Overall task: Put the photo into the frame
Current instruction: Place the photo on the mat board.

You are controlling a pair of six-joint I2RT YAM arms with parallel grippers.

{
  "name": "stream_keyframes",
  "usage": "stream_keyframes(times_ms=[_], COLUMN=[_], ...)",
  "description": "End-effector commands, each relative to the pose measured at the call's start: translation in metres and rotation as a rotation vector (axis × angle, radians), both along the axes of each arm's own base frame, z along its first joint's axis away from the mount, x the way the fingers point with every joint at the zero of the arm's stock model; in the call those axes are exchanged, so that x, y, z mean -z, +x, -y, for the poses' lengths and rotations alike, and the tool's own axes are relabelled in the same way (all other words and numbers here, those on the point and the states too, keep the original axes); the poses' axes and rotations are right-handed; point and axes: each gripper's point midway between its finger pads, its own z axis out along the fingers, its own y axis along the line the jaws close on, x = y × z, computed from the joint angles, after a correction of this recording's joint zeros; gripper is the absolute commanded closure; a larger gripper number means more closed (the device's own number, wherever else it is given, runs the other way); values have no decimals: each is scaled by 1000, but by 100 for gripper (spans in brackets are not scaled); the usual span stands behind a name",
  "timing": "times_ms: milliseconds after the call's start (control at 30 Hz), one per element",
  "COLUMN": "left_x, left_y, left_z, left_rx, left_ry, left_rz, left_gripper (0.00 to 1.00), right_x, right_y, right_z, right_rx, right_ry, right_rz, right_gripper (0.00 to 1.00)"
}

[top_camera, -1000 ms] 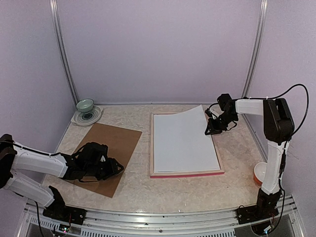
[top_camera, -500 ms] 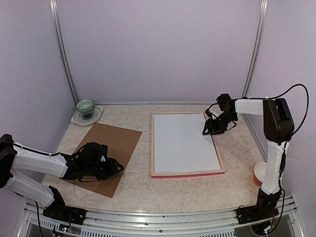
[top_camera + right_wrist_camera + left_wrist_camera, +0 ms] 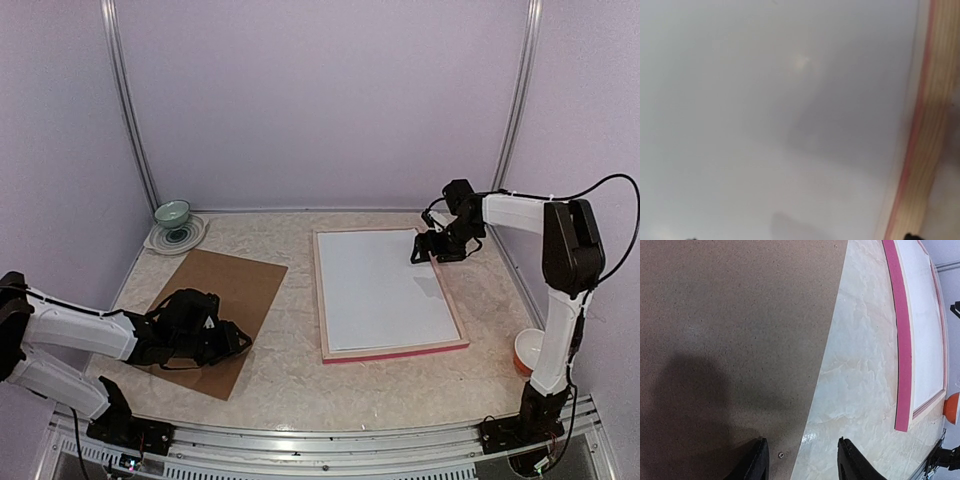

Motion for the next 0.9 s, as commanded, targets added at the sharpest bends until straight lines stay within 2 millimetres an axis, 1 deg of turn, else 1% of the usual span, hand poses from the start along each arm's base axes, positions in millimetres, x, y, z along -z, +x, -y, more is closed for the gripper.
stream_keyframes(times_ms=[0,67,100,167,200,333,400,433,467,533,600,667,700,767,867], left_x=[-4,-7,-11,-17,-21,-44,-54,-61,-66,-75,-81,-88,-92,-97,-105], left_y=[-1,0,3,6,8,19,23,27,29,34,38,43,45,50,56], left_z=[-1,-3,-5,-11,-14,-24,-28,-30,-32,-37,-45,-54,-59,-71,-90], left_rx=[-7,-14,-19,-31,-37,-65,-77,-86,-93,-102,-121,-144,-154,-185,-234], left_ry=[15,31,41,85,108,171,198,209,221,252,283,305,313,323,311], left_rz=[-6,1,13,27,38,96,118,134,146,165,171,178,181,187,191], left_gripper=[52,52,51,49,47,38,33,28,24,16,2,1,1,1,1], right_x=[-36,-47,-53,-67,-77,-116,-139,-145,-156,-161,-153,-147,-140,-139,-142], right_y=[3,4,6,11,12,14,12,8,6,-2,-10,-17,-18,-23,-29], right_z=[-15,-14,-12,-3,0,6,2,-4,-9,-25,-37,-52,-58,-69,-85], right_rx=[-20,-9,3,42,55,105,116,106,108,86,48,-13,-33,-53,-62], right_ry=[77,73,60,-22,-57,-150,-128,-78,-22,134,286,397,420,440,431], right_rz=[76,111,134,205,250,395,466,484,515,528,483,428,404,399,409], right_gripper=[10,4,1,1,1,1,1,1,1,1,1,1,1,1,1])
